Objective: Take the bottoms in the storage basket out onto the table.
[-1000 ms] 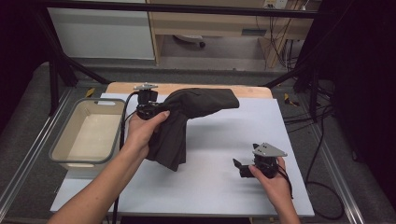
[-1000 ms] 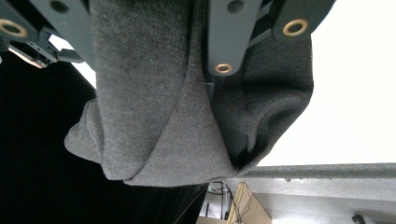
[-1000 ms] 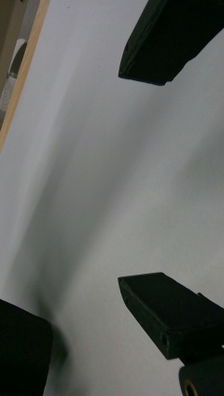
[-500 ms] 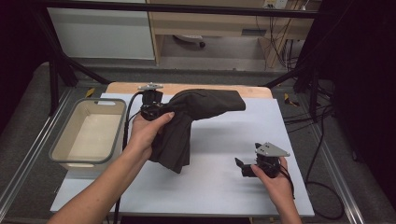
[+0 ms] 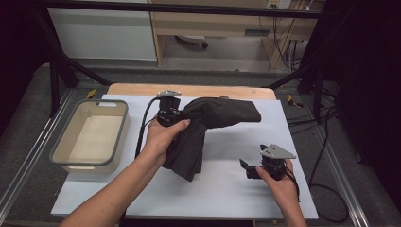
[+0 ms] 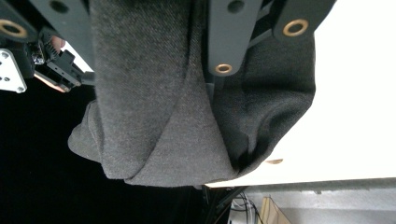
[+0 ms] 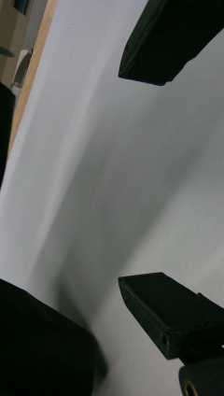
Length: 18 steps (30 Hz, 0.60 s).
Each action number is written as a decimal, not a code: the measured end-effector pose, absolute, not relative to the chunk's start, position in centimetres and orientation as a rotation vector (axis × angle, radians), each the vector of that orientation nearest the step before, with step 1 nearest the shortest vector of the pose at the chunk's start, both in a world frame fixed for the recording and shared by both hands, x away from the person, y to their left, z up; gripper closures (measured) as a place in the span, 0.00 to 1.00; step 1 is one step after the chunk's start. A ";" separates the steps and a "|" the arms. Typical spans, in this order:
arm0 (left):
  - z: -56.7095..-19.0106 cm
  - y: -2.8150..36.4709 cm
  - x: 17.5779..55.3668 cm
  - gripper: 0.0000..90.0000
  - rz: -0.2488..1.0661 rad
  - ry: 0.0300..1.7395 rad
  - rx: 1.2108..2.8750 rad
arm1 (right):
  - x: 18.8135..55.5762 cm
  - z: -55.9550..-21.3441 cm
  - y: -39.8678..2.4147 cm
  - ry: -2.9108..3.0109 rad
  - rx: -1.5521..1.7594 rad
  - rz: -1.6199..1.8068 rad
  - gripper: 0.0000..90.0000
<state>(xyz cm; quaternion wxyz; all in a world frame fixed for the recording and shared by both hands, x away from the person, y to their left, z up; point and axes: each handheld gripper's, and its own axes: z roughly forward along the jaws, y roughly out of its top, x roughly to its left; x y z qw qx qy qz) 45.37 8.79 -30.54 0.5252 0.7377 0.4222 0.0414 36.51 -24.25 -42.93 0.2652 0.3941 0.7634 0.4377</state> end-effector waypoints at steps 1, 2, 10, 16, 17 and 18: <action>-30.7 8.6 45.4 0.83 0.098 1.010 1.768 | 36.5 -42.9 -24.3 2.062 1.067 1.181 0.04; -30.9 8.4 45.4 0.83 0.095 1.012 1.771 | 36.5 -42.9 -24.3 2.063 1.067 1.180 0.04; -32.5 7.6 46.3 0.82 0.117 1.026 1.786 | 36.5 -42.9 -24.4 2.065 1.064 1.176 0.04; -34.2 7.9 46.9 0.82 0.135 1.060 1.781 | 36.5 -43.0 -24.4 2.068 1.061 1.176 0.04; -34.6 8.0 47.0 0.82 0.133 1.064 1.780 | 36.5 -43.0 -24.4 2.070 1.064 1.174 0.04; -35.1 8.0 47.2 0.82 0.140 1.061 1.776 | 36.6 -43.0 -24.4 2.069 1.064 1.174 0.04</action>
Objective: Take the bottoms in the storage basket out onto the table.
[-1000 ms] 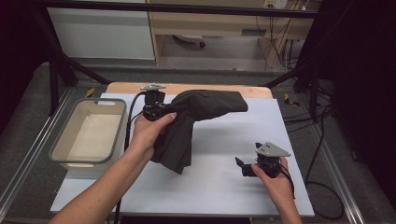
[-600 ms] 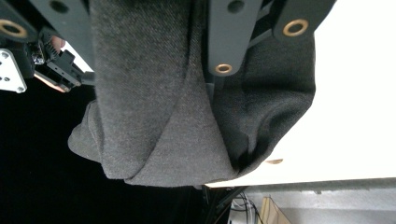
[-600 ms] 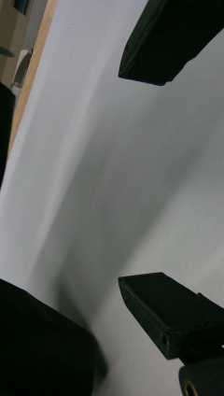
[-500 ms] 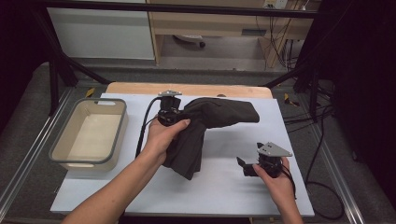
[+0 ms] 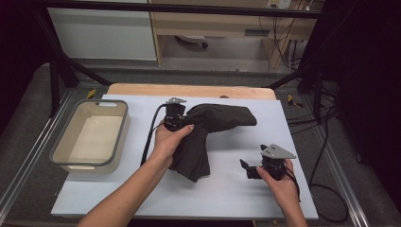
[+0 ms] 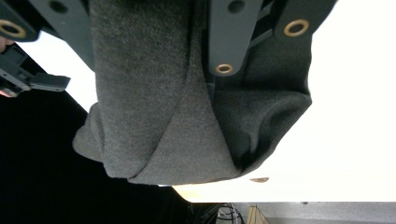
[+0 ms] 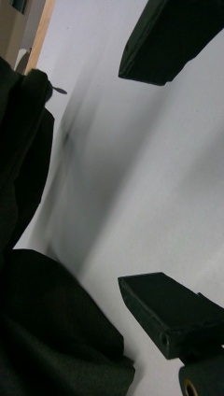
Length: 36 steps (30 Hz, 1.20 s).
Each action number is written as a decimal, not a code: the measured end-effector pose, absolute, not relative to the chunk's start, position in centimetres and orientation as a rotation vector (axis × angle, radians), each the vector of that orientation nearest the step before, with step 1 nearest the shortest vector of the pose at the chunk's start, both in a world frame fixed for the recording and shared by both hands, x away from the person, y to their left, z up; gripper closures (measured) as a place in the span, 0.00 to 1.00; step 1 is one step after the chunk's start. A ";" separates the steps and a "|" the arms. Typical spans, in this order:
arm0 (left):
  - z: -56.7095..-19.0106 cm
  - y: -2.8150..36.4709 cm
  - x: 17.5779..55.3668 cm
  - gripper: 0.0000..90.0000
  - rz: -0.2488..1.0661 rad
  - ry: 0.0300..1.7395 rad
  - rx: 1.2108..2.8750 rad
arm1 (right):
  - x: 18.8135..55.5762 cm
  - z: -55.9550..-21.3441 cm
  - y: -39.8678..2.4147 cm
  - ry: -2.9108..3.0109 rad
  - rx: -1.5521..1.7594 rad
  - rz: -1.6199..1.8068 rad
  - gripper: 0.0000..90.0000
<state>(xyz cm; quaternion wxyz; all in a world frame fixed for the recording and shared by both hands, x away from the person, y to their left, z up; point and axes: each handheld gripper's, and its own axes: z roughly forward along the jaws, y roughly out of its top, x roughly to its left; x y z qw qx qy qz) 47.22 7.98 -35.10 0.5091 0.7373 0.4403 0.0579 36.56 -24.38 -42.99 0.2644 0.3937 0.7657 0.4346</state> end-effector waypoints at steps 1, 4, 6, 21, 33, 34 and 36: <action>-35.1 8.0 47.2 0.82 0.140 1.061 1.776 | 36.6 -43.0 -24.4 2.069 1.064 1.174 0.04; -35.7 7.7 47.5 0.82 0.161 1.049 1.782 | 36.6 -43.0 -24.3 2.073 1.065 1.169 0.04; -35.9 7.6 47.6 0.82 0.162 1.051 1.779 | 36.6 -43.0 -24.3 2.071 1.063 1.169 0.04; -37.9 5.8 48.3 0.80 0.177 1.028 1.800 | 36.5 -43.0 -24.4 2.074 1.064 1.178 0.04; -38.9 5.6 48.7 0.78 0.158 1.017 1.807 | 36.5 -43.0 -24.5 2.073 1.066 1.181 0.04; -39.1 5.7 48.8 0.78 0.157 1.023 1.805 | 36.5 -43.0 -24.5 2.072 1.069 1.180 0.04; -39.1 5.7 48.8 0.78 0.158 1.027 1.803 | 36.5 -43.0 -24.5 2.073 1.069 1.178 0.04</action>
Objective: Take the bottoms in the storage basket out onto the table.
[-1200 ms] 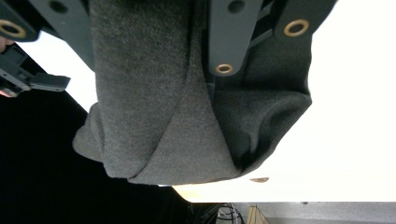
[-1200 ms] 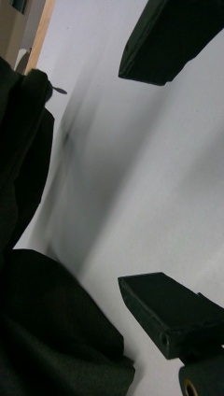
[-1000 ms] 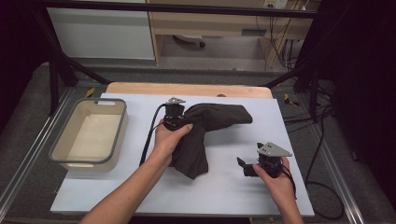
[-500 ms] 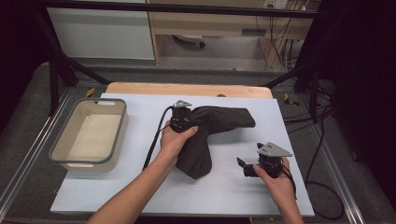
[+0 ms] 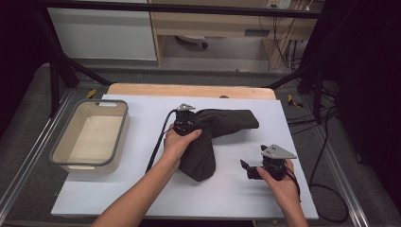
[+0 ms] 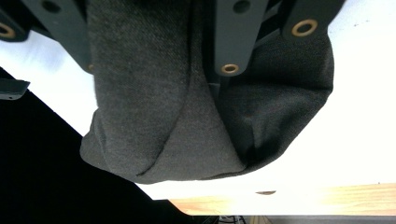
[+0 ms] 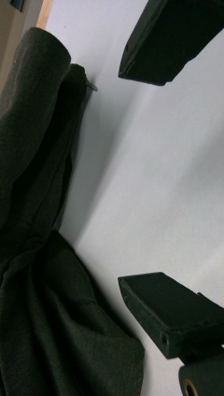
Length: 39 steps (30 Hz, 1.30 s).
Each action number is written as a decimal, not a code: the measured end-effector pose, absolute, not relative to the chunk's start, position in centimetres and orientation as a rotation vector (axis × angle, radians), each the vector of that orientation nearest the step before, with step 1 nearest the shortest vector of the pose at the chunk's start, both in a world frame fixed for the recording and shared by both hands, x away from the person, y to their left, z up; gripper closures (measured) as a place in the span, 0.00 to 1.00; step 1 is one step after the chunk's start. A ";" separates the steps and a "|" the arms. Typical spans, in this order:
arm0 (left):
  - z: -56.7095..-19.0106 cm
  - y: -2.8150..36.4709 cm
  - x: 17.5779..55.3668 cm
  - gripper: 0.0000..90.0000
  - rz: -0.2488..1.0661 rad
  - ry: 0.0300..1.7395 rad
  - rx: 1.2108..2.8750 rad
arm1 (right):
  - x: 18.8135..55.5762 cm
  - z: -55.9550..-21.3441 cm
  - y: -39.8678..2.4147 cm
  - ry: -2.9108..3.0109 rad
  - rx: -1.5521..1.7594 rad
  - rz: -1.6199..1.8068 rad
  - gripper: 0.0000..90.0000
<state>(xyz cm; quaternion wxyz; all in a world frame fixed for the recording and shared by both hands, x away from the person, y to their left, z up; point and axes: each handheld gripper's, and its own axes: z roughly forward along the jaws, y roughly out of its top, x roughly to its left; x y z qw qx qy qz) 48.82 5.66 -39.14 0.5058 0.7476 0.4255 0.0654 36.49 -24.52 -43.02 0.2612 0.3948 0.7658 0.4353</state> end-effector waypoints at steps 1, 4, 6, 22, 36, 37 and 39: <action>-39.3 5.7 48.8 0.78 0.158 1.027 1.806 | 36.5 -43.0 -24.5 2.073 1.069 1.178 0.04; -39.5 5.5 48.8 0.78 0.160 1.026 1.808 | 36.5 -43.0 -24.5 2.073 1.067 1.176 0.04; -39.8 5.3 48.7 0.78 0.174 1.019 1.816 | 36.6 -43.1 -24.5 2.073 1.071 1.173 0.04; -41.3 4.3 47.3 0.77 0.259 0.978 1.880 | 36.5 -43.1 -24.4 2.079 1.069 1.170 0.04; -41.8 4.4 46.3 0.72 0.277 0.966 1.874 | 36.5 -43.2 -24.4 2.093 1.079 1.166 0.04; -41.8 4.4 46.3 0.69 0.266 0.969 1.868 | 36.5 -43.2 -24.4 2.093 1.079 1.166 0.04; -41.8 4.4 46.4 0.62 0.240 0.952 1.863 | 36.5 -43.1 -24.4 2.092 1.077 1.169 0.04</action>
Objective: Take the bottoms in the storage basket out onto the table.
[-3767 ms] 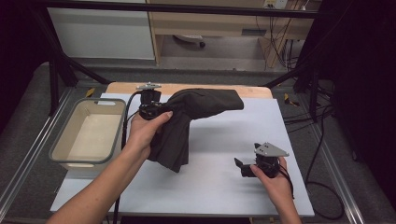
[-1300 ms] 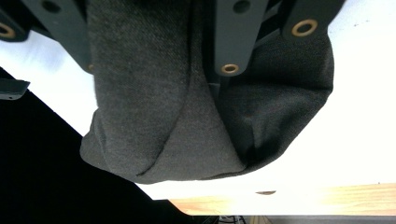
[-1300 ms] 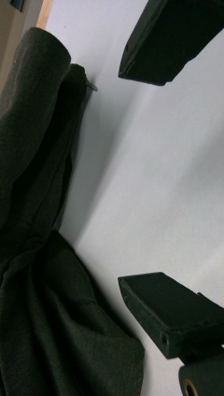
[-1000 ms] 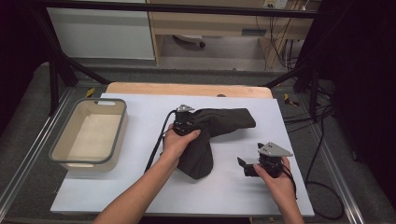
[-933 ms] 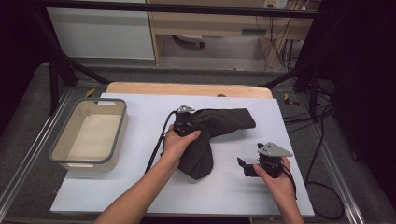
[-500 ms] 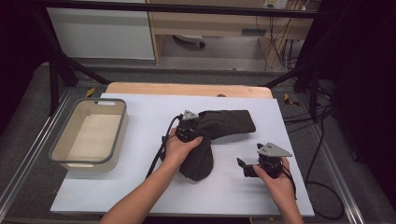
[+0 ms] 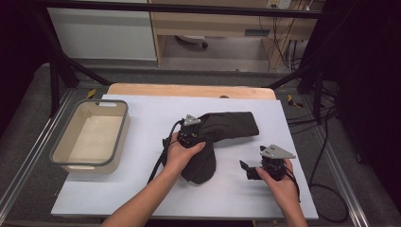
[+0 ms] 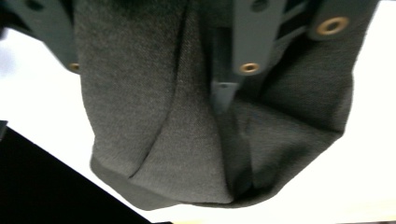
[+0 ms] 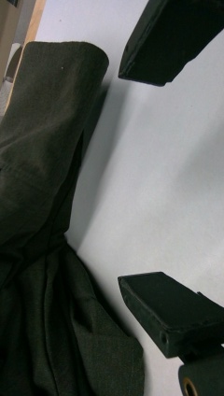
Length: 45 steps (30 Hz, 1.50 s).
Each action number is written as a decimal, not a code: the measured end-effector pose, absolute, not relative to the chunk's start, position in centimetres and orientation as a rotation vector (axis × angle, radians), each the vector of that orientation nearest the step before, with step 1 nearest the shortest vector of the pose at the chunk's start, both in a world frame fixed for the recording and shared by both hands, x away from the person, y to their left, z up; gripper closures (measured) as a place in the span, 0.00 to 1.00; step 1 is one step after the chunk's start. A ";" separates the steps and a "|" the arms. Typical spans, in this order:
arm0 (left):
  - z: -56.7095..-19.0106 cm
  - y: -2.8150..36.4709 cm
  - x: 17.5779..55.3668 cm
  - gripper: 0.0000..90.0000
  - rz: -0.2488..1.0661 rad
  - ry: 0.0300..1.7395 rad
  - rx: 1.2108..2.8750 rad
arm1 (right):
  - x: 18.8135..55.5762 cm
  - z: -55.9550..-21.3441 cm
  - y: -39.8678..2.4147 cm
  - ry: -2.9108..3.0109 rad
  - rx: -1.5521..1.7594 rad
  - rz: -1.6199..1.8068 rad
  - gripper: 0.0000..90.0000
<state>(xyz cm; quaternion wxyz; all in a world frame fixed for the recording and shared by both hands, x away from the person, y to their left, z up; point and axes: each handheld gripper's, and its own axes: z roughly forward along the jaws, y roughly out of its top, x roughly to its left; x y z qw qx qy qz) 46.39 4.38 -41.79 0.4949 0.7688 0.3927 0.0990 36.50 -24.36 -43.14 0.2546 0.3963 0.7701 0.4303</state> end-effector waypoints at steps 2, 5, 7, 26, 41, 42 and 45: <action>-41.7 4.5 46.4 0.54 0.225 0.941 1.855 | 36.5 -43.1 -24.4 2.091 1.076 1.169 0.04; -41.3 4.7 46.6 0.38 0.200 0.942 1.828 | 36.5 -43.2 -24.3 2.094 1.077 1.167 0.04; -41.3 4.8 46.6 0.28 0.198 0.952 1.826 | 36.5 -43.2 -24.3 2.095 1.077 1.166 0.04; -38.0 4.4 46.2 0.10 0.187 0.909 1.796 | 36.6 -43.2 -24.3 2.099 1.083 1.165 0.04; -34.6 4.1 45.3 0.09 0.196 0.837 1.801 | 36.6 -43.3 -24.2 2.107 1.078 1.161 0.04; -34.6 4.1 45.3 0.09 0.196 0.837 1.801 | 36.6 -43.3 -24.2 2.107 1.078 1.161 0.04; -34.0 4.1 45.1 0.08 0.201 0.824 1.794 | 36.6 -43.3 -24.2 2.112 1.084 1.166 0.03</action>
